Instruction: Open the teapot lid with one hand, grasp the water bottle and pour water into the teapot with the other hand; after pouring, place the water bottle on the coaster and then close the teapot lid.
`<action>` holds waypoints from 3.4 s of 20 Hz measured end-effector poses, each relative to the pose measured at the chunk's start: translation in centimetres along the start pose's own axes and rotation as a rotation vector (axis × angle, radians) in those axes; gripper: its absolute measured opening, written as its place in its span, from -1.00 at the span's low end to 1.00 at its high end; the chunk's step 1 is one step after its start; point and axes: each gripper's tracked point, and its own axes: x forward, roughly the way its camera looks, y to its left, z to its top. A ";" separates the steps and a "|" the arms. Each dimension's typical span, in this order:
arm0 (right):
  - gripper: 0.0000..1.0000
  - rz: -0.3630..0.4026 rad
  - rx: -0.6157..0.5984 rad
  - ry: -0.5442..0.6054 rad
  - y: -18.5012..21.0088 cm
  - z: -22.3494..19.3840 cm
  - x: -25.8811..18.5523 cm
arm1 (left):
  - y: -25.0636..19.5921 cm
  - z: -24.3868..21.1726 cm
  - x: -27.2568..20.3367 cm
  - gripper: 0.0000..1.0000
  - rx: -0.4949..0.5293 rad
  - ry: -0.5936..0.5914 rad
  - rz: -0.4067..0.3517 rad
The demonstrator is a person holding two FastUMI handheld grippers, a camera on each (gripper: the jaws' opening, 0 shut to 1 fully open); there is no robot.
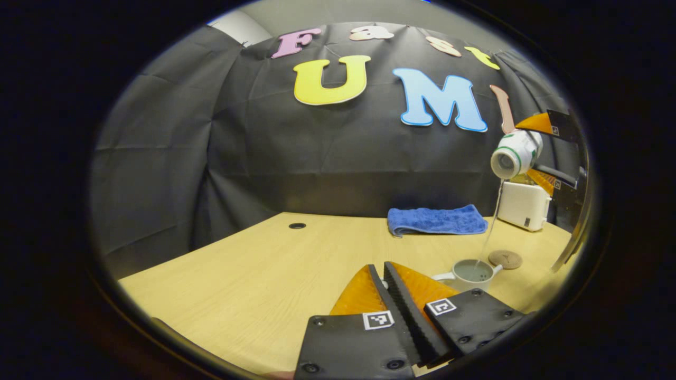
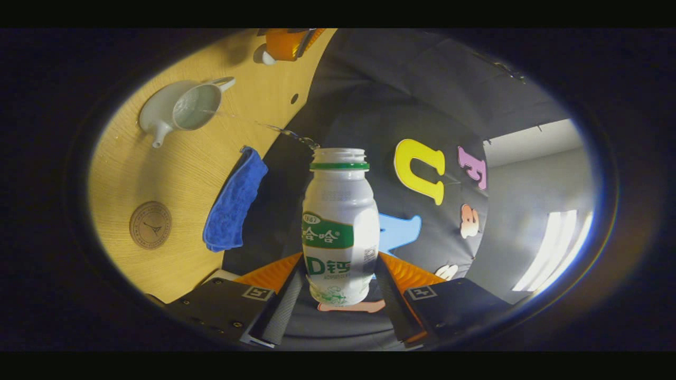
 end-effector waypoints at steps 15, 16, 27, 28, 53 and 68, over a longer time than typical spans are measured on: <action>0.52 -0.043 -0.022 -0.013 -2.0 -0.1 0.2 | -0.2 -0.1 -0.1 -0.79 0.007 0.001 -0.004; 0.52 -0.039 -0.013 -0.014 -1.9 0.0 0.2 | -0.2 -0.1 0.0 -0.79 0.008 0.000 -0.004; 0.52 0.144 0.185 -0.017 6.3 3.5 -1.0 | -0.3 0.0 -0.1 -0.79 0.011 -0.002 -0.008; 0.53 0.158 0.206 -0.012 7.0 3.6 -1.1 | -0.3 0.0 0.0 -0.79 0.010 -0.002 -0.008; 0.53 0.448 1.090 0.208 14.0 3.0 -6.2 | -6.5 2.2 -0.7 -0.80 0.034 -0.051 -0.144; 0.53 0.377 1.179 0.258 14.0 -2.2 -7.0 | -12.9 2.4 1.5 -0.78 0.103 -0.049 -0.201</action>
